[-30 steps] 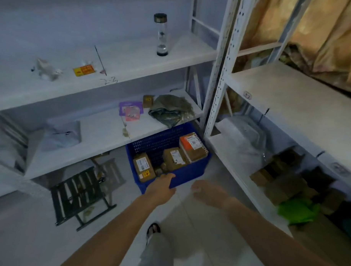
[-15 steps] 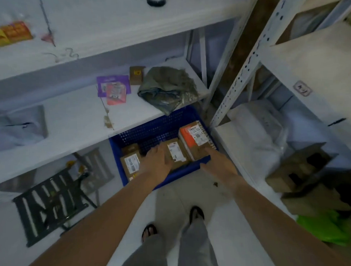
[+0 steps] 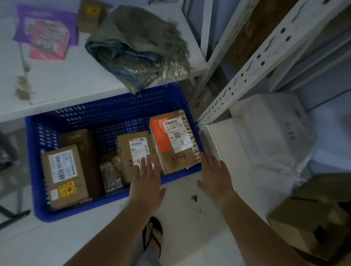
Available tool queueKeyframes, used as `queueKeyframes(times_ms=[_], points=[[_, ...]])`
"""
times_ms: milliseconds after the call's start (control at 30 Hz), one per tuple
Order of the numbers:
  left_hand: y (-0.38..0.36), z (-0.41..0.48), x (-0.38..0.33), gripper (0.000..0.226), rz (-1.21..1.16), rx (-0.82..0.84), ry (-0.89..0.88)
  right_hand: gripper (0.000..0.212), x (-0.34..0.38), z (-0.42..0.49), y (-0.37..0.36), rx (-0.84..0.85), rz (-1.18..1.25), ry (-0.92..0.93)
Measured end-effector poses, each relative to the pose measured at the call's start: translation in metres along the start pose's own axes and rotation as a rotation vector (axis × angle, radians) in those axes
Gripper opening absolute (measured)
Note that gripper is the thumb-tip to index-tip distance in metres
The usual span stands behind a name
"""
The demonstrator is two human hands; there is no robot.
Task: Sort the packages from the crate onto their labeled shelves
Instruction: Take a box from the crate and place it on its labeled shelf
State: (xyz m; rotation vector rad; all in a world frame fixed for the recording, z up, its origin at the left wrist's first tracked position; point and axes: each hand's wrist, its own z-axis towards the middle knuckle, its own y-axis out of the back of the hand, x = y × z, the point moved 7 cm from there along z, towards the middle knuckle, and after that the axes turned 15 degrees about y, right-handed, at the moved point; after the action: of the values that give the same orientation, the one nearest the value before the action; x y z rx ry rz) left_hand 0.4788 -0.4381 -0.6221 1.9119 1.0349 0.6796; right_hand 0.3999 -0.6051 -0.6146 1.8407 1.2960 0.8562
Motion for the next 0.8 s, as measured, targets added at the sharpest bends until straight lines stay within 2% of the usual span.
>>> queueKeyframes(times_ms=[67,200,333,500,600,700,800], points=[[-0.019,0.022,-0.018,0.091,-0.023,-0.01,-0.004,0.094,-0.015,0.025,-0.015,-0.046,-0.014,0.039],[-0.043,0.056,-0.029,0.106,-0.169,0.035,0.099,0.105,-0.032,0.063,-0.035,-0.1,-0.005,0.112],[-0.054,0.074,-0.043,0.117,-0.226,0.08,0.072,0.111,-0.035,0.085,-0.05,-0.122,0.022,0.164],[-0.062,0.084,-0.05,0.116,-0.386,0.131,0.078,0.092,-0.032,0.085,-0.051,-0.215,0.149,0.18],[-0.055,0.084,-0.042,0.111,-0.436,0.143,0.077,0.09,-0.028,0.08,-0.051,-0.183,0.197,0.172],[-0.04,0.078,-0.026,0.104,-0.386,0.134,0.045,0.091,-0.022,0.069,-0.041,-0.186,0.195,0.166],[-0.019,0.069,-0.012,0.107,-0.393,0.091,0.051,0.09,-0.008,0.06,-0.022,-0.217,0.204,0.144]])
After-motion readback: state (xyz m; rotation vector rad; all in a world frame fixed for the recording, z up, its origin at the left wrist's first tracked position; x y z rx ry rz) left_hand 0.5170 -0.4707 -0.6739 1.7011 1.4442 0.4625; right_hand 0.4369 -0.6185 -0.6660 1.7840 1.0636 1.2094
